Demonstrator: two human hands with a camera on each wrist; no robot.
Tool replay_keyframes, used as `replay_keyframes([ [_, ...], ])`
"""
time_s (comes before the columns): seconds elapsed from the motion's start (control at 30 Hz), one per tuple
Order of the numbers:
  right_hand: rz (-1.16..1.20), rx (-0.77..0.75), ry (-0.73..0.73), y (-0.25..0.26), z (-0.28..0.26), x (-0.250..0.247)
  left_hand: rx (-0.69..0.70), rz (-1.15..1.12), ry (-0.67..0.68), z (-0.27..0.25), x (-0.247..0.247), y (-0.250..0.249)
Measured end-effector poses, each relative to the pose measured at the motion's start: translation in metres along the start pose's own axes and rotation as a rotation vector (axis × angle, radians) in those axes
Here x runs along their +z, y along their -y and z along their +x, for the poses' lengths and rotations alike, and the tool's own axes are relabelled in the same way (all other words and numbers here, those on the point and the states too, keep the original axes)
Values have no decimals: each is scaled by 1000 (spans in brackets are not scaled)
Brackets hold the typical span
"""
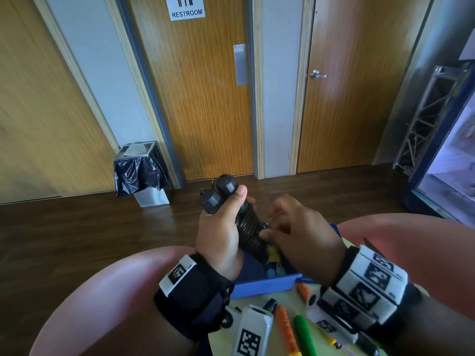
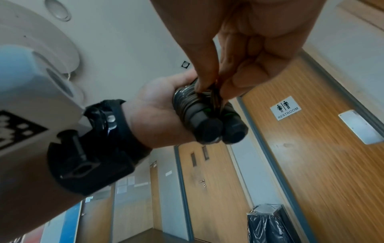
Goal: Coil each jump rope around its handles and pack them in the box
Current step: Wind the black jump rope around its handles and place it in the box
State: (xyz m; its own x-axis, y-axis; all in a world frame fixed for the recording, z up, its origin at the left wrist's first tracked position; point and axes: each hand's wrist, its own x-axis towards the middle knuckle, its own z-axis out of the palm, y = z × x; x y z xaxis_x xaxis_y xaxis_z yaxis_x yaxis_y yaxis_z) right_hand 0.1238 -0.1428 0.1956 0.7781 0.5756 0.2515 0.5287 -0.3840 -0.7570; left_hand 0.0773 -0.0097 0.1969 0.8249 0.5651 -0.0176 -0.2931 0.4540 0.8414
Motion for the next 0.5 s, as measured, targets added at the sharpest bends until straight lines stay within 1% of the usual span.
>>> replay_keyframes([
  [0.03,66,70,1,-4,1,1,15,7,-7,0,1,0],
  [0.07,92,93,-14,-7,2,2,28,6,-17,0,2,-2],
  [0.1,86,76,-48,-7,1,3,49,1,-25,0,3,-2],
  [0.13,53,31,-82,-7,0,5,68,-3,-28,1,2,-2],
  [0.17,-9,-53,-114,-7,-1,7,81,-4,-26,2,2,-2],
  [0.2,-83,-176,-142,-5,-2,8,83,-4,-17,2,2,-2],
  [0.27,-188,-408,-128,-5,-2,10,64,-7,12,2,0,-2],
  [0.3,-226,-476,-103,-7,-1,10,52,-5,24,2,-1,-1],
  [0.33,-263,-509,-78,-10,0,10,44,-4,35,1,-2,-1],
  [0.4,-311,-516,-55,-12,1,9,35,-19,54,-2,-2,-1],
  [0.5,-291,-539,-50,-10,2,6,14,-38,85,-4,0,-4],
])
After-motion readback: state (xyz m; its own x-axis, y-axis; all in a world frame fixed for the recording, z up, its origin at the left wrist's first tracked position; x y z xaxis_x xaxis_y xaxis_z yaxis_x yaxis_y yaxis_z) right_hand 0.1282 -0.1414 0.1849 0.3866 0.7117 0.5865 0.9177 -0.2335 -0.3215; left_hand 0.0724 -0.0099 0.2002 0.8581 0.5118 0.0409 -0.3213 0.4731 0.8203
